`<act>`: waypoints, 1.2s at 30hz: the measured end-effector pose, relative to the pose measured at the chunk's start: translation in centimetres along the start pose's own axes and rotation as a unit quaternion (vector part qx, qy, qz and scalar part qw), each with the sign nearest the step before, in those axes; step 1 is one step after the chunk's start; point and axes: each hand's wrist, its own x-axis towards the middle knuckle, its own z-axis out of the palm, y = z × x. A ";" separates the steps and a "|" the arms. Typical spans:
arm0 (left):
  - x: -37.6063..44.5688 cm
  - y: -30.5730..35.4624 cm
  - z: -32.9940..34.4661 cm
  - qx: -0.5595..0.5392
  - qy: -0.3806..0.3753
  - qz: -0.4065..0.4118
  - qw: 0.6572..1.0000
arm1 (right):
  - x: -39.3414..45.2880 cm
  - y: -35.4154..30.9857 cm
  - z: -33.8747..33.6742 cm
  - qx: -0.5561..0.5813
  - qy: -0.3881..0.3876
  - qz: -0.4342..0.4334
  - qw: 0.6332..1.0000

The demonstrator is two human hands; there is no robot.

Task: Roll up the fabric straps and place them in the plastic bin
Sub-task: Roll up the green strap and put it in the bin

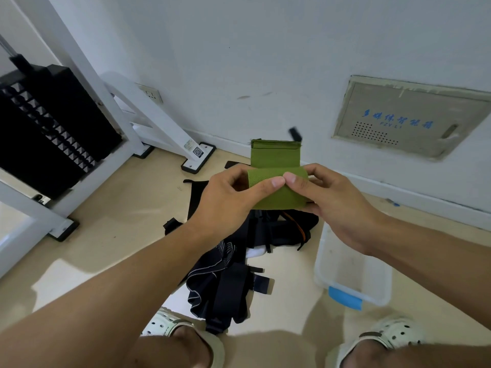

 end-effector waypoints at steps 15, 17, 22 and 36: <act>0.6 -1.2 -0.6 0.017 0.008 -0.015 1.000 | 0.5 0.0 0.2 0.017 -0.030 0.047 0.998; 0.4 -1.1 -0.6 0.008 -0.007 -0.019 1.000 | 0.5 0.1 0.1 0.017 -0.025 0.047 0.998; 0.2 -0.8 -0.7 0.003 -0.015 -0.033 0.999 | 0.8 0.6 0.0 0.006 -0.020 0.047 0.999; -0.2 -0.1 -0.6 -0.010 -0.025 -0.069 0.997 | 0.4 0.8 -1.1 -0.075 -0.118 -0.035 0.990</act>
